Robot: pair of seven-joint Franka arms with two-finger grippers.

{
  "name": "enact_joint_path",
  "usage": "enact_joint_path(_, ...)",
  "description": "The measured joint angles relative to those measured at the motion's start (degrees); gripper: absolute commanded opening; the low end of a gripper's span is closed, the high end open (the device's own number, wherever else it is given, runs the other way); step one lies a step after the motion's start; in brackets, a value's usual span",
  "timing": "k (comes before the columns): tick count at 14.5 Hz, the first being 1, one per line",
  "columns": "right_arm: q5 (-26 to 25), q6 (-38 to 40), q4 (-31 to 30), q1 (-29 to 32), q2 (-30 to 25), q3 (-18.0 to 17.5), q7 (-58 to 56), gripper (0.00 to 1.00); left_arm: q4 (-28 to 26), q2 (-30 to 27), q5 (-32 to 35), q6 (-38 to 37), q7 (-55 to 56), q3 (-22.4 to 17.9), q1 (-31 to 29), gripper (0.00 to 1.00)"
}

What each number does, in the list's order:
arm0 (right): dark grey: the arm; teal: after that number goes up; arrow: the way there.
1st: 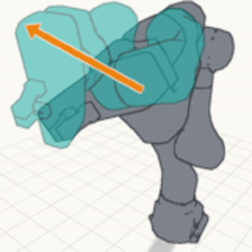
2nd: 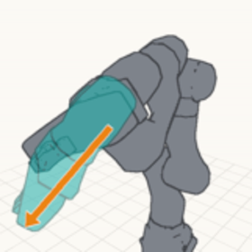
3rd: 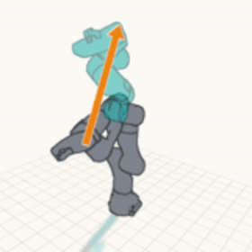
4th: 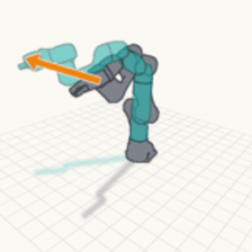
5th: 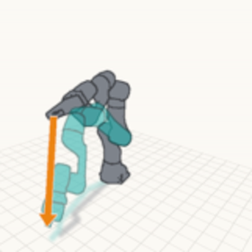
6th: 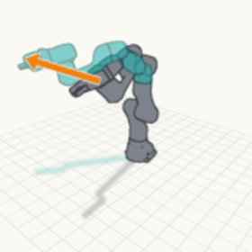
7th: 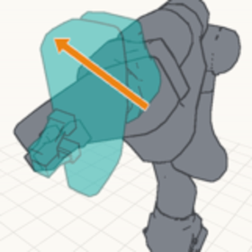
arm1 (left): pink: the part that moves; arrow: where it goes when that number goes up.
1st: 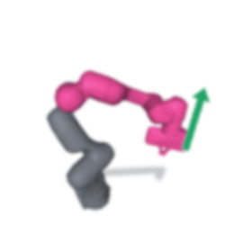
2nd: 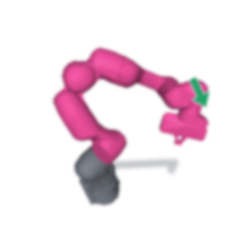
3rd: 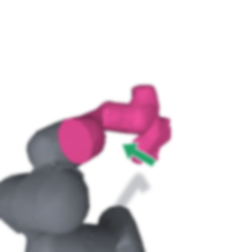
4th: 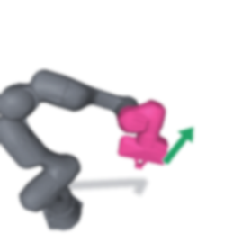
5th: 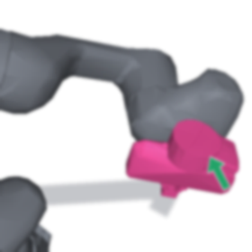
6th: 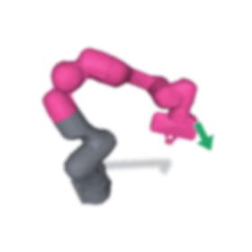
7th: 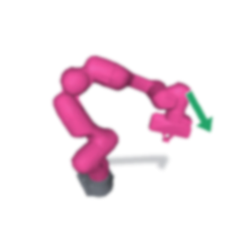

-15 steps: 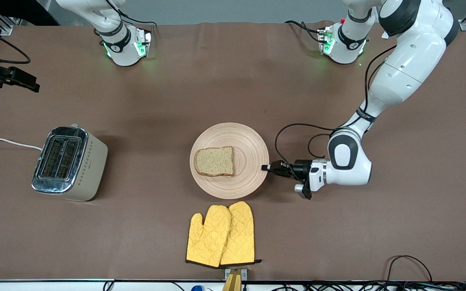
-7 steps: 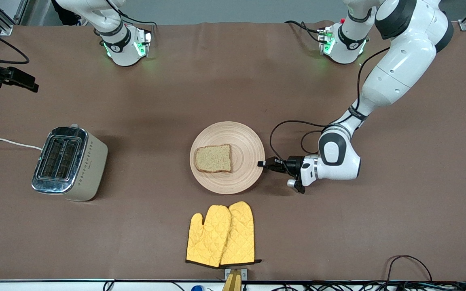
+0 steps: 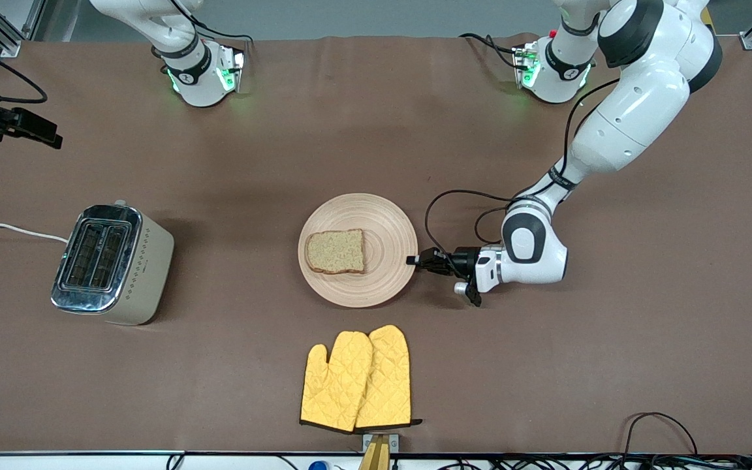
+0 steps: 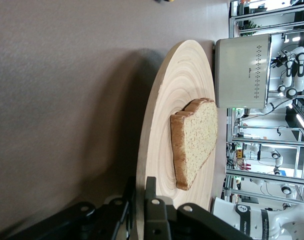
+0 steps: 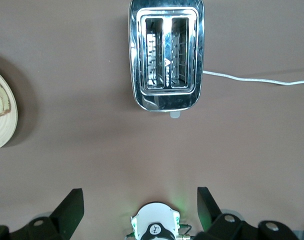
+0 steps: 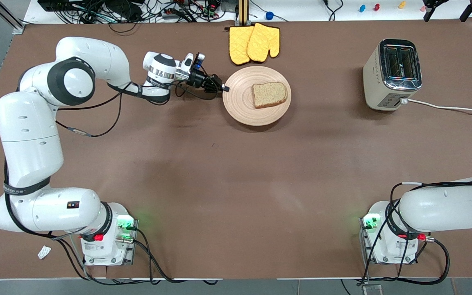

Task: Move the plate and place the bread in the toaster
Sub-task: 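Release the plate with the left gripper while the right gripper reaches over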

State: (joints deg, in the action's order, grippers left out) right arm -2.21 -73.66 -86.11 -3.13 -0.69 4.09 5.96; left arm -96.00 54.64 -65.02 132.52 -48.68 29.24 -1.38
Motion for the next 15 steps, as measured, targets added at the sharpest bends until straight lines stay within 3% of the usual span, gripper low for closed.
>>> enact_joint_path(1, 0.0, 0.3, 0.0, 0.0, 0.0, 0.0, 0.0, 1.0, -0.4, 0.0, -0.2, 0.0, 0.0, 0.0, -0.2, 0.78)
enact_joint_path(2, 0.0, 0.4, 0.0, 0.0, 0.0, 0.0, -0.1, 1.0, -0.6, 0.0, -0.5, -0.3, 0.0, 0.1, -0.4, 0.99)
enact_joint_path(10, 2.3, 0.2, 0.0, 1.9, 0.1, 0.1, -1.1, 1.0, -0.6, -3.4, -0.5, -0.5, 6.1, 0.3, -2.3, 1.0)
enact_joint_path(15, 8.3, -2.5, -0.1, -2.5, 2.2, -0.8, 4.9, 1.0, 0.6, -11.1, 12.9, -1.8, 23.4, 0.2, -7.7, 1.0)
